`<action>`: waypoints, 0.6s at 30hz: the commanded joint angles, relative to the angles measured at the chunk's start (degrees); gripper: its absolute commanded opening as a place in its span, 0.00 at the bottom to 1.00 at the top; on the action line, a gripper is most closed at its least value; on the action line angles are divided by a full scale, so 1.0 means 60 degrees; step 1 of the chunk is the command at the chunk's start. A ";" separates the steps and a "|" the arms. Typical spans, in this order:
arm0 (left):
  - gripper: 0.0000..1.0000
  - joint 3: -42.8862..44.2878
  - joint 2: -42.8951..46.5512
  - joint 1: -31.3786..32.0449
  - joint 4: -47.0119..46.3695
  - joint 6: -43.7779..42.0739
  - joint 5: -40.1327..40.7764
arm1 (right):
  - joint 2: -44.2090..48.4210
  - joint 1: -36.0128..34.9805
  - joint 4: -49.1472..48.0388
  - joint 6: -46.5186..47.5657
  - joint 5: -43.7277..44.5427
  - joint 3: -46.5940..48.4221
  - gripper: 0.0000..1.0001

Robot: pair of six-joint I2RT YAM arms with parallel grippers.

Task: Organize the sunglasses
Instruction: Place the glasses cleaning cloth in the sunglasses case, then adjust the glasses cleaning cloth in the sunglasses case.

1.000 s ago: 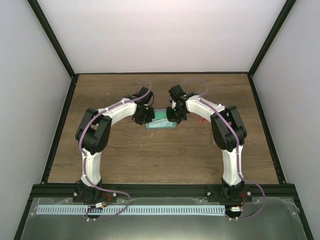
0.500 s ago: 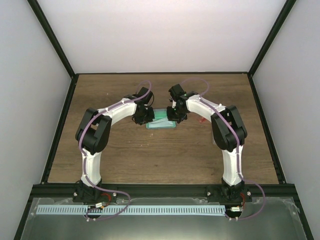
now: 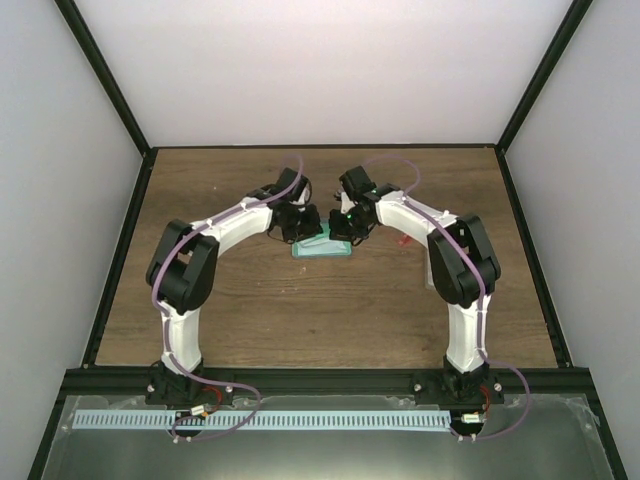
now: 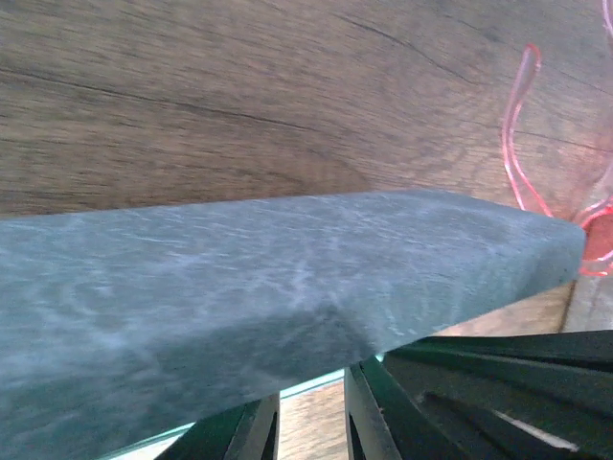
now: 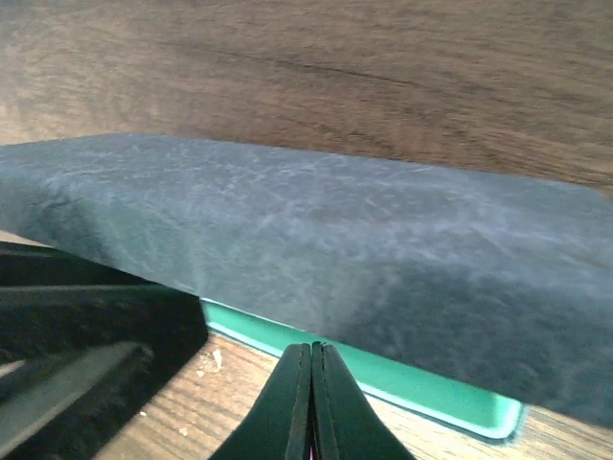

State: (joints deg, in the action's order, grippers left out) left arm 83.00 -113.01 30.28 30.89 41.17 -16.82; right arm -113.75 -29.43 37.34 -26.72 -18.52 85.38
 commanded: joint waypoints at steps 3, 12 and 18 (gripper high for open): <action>0.22 -0.0170 -0.0418 0.0138 -0.0377 0.0316 -0.0460 | -0.0285 0.0085 -0.0571 -0.0167 -0.0939 0.0079 0.01; 0.21 -0.0421 -0.0670 -0.0038 0.0287 -0.0152 0.0561 | -0.0680 0.0172 -0.0670 -0.0011 -0.0593 -0.0149 0.01; 0.22 -0.0337 -0.0822 -0.0052 0.0421 -0.0152 0.0859 | -0.0771 0.0269 -0.0663 0.0006 -0.0334 -0.0431 0.01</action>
State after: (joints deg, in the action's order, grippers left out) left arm 80.77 -116.51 30.15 32.56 41.17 -13.61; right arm -117.40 -28.82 33.82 -27.03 -21.85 83.26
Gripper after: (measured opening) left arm 0.212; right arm 0.011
